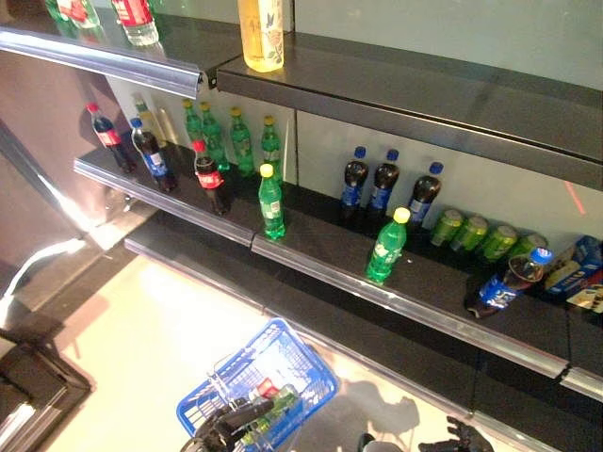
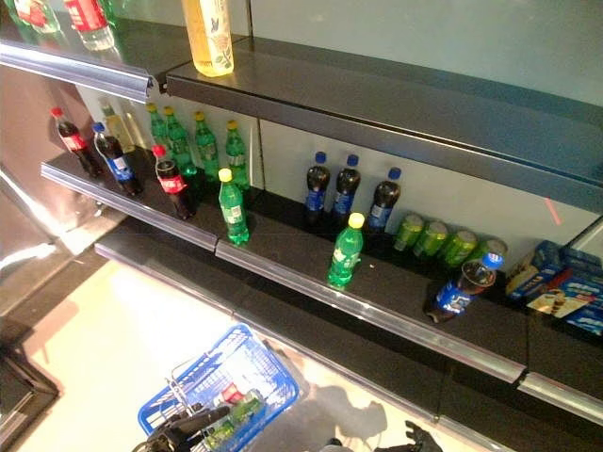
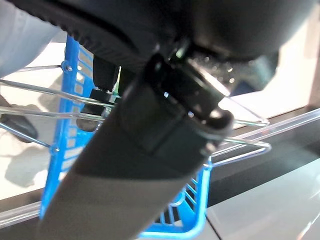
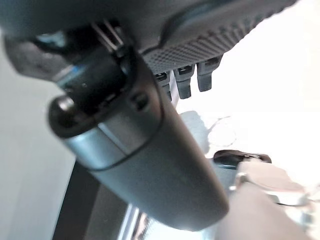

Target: Pick up the drink and place into the basket.

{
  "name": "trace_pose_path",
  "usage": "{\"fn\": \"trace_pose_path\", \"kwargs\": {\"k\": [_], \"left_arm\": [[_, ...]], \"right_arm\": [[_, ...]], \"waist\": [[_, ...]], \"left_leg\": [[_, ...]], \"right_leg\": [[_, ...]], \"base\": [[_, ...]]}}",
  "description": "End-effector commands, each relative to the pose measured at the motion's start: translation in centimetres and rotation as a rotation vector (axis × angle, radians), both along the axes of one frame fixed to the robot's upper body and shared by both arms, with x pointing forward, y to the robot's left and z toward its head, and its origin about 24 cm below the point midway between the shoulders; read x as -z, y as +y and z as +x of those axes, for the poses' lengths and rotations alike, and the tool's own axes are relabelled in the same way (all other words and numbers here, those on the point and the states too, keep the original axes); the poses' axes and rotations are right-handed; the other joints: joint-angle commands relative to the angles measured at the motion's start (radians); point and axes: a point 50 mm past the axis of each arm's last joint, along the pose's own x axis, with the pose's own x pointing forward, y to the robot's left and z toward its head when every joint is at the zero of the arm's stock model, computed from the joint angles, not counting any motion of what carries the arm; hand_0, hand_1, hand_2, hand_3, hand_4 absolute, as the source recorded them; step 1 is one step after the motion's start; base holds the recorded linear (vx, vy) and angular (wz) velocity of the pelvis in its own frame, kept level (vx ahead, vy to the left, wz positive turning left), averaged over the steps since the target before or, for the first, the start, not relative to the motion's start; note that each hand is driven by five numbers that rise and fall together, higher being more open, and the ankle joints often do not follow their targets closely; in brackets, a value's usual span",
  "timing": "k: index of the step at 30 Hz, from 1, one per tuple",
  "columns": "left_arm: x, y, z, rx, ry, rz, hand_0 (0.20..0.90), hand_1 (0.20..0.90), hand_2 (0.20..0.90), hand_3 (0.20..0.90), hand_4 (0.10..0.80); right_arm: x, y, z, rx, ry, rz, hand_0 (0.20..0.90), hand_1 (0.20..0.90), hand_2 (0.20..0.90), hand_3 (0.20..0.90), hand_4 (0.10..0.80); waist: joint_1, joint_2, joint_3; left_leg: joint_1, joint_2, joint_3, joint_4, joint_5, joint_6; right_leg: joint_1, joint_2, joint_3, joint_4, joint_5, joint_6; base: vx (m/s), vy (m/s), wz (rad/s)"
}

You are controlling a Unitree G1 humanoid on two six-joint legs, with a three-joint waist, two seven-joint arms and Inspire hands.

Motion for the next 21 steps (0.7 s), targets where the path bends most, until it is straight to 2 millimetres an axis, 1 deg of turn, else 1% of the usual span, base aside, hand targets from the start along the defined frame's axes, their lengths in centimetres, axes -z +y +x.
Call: {"fn": "trace_pose_path", "kwargs": {"k": [1, 5, 15, 18, 20, 21], "left_arm": [[-2.3, 5.2, 1.8, -0.011, -0.15, 0.14, 0.3, 0.3, 0.3, 0.2, 0.1], [-2.1, 5.6, 0.9, -0.016, -0.122, 0.149, 0.3, 0.3, 0.3, 0.2, 0.1], [-2.4, 5.9, 1.3, -0.029, -0.144, 0.141, 0.3, 0.3, 0.3, 0.2, 0.1], [-2.6, 6.0, 1.6, -0.03, -0.157, 0.134, 0.3, 0.3, 0.3, 0.2, 0.1], [-2.7, 5.8, 1.8, -0.02, -0.162, 0.135, 0.3, 0.3, 0.3, 0.2, 0.1], [-2.7, 5.8, 1.8, -0.02, -0.162, 0.135, 0.3, 0.3, 0.3, 0.2, 0.1]], "right_arm": [[-0.6, -0.4, 2.2, 0.023, -0.077, 0.006, 0.9, 0.9, 0.9, 0.9, 0.8], [-0.3, 0.1, 1.5, 0.035, -0.053, 0.028, 0.9, 0.9, 0.9, 0.9, 0.8], [-0.2, -0.5, 0.8, 0.016, -0.002, 0.026, 0.9, 0.9, 0.9, 0.9, 0.8], [-0.2, -0.7, 0.5, 0.002, 0.028, 0.02, 0.9, 0.9, 0.9, 0.9, 0.8], [-0.1, -0.8, 0.2, 0.009, 0.04, 0.017, 0.9, 0.9, 0.9, 0.9, 0.8], [-0.1, -0.8, 0.2, 0.008, 0.041, 0.017, 0.9, 0.9, 0.9, 0.9, 0.8]], "waist": [[0.028, 0.037, 0.004], [0.03, 0.039, -0.009], [0.03, 0.037, -0.017], [0.031, 0.037, -0.018], [0.035, 0.038, -0.014], [0.035, 0.038, -0.014]], "left_leg": [[0.01, 0.008, 0.009, -0.001, -0.007, 0.019], [0.019, 0.009, 0.025, -0.001, -0.011, 0.017], [0.051, 0.012, 0.041, -0.001, -0.022, 0.019], [0.047, 0.015, 0.045, -0.001, -0.02, 0.013], [0.026, 0.024, 0.055, -0.001, -0.006, 0.0], [0.025, 0.024, 0.055, -0.001, -0.005, -0.001]], "right_leg": [[0.019, -0.014, 0.022, 0.064, 0.013, 0.04], [0.045, -0.009, 0.012, 0.024, 0.0, 0.036], [0.091, -0.005, 0.009, -0.01, -0.007, 0.033], [0.102, -0.001, 0.005, -0.038, 0.006, 0.032], [0.101, 0.003, -0.013, -0.072, 0.026, 0.032], [0.1, 0.004, -0.014, -0.073, 0.027, 0.032]], "base": [[0.024, -0.007, -0.05], [0.014, 0.0, -0.01], [0.019, -0.008, -0.03], [0.086, -0.026, 0.0], [0.065, -0.044, 0.0], [0.0, 0.0, 0.0]]}}
